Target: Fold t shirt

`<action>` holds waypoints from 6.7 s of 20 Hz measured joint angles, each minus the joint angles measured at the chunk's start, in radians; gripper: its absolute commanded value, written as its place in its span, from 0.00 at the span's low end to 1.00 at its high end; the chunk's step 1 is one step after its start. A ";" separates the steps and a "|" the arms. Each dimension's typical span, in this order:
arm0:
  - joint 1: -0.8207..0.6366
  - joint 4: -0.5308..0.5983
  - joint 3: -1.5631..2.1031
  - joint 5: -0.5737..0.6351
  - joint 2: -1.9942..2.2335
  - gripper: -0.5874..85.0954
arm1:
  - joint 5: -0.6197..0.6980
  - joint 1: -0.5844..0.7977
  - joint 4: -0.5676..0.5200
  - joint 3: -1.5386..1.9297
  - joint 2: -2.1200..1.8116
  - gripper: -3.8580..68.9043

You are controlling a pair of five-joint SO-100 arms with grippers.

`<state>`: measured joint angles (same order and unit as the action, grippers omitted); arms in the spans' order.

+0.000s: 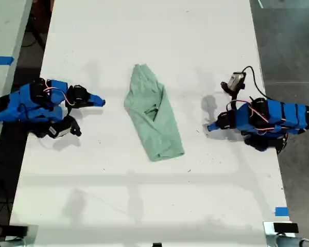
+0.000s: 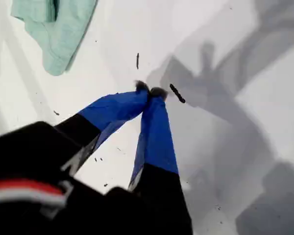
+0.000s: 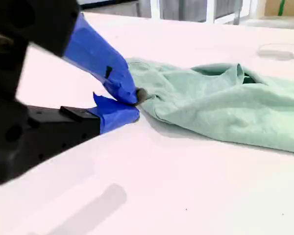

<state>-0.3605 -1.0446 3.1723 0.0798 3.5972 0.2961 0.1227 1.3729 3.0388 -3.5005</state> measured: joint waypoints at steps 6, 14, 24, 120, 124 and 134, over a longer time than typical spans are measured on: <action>0.054 -0.063 -0.009 -0.025 0.000 0.01 | -0.091 -0.025 0.025 0.000 0.000 0.05; 0.083 -0.100 -0.044 -0.031 -0.025 0.01 | -0.081 0.054 0.052 -0.005 -0.002 0.05; 0.356 -0.058 -1.031 -0.153 -1.342 0.16 | -0.195 -0.112 0.087 -0.739 0.839 0.39; 0.023 -0.502 -1.485 0.002 -1.236 0.01 | 0.244 0.305 0.006 -1.071 0.902 0.07; 0.244 -0.173 -0.933 -0.120 -0.842 0.01 | 0.156 0.155 -0.020 -0.561 0.179 0.07; 0.133 -0.061 -0.049 -0.067 -0.032 0.01 | 0.067 0.097 0.066 -0.023 -0.005 0.07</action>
<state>-0.2270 -1.1060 3.1232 0.0123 3.5650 0.3636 0.2194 1.4389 3.0158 -3.5051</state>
